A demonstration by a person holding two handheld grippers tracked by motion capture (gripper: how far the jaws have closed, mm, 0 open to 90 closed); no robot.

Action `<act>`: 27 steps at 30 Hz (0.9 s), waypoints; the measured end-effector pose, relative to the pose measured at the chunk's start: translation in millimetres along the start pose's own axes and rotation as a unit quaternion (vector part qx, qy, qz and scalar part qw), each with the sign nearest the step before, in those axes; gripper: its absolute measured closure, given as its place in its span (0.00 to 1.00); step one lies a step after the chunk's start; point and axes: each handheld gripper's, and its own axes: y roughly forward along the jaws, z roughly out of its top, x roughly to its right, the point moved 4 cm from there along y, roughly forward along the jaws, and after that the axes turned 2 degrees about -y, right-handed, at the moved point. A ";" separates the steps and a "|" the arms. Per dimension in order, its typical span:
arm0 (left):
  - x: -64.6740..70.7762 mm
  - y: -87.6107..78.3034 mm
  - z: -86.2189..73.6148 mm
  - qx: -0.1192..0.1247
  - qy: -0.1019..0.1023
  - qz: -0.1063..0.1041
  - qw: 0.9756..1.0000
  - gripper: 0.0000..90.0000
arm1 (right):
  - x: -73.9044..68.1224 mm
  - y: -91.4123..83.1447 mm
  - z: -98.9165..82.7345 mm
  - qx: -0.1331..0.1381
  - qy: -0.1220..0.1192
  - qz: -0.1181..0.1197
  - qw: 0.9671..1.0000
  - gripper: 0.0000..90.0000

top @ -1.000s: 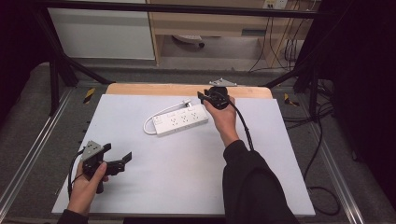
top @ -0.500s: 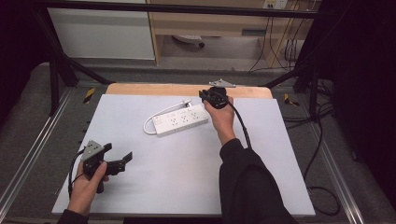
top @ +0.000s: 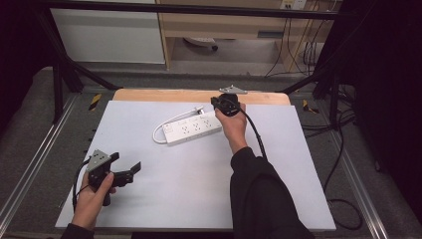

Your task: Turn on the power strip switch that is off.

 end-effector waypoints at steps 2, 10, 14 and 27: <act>0.0 0.1 -0.1 -0.001 0.001 0.000 1.000 0.06 | 0.4 0.5 -0.8 -0.001 0.000 -0.001 1.000 0.96; -0.2 0.4 -0.1 -0.001 0.001 0.000 1.000 0.06 | 3.4 5.0 -5.7 -0.008 0.000 -0.004 1.000 0.99; 0.1 0.4 -0.3 -0.004 0.002 -0.002 1.000 0.06 | 5.0 6.3 -7.3 -0.011 -0.002 -0.005 1.000 1.00; -0.1 0.7 -0.2 -0.004 0.002 -0.003 1.000 0.06 | 12.1 9.9 -12.8 -0.025 -0.002 -0.015 1.000 1.00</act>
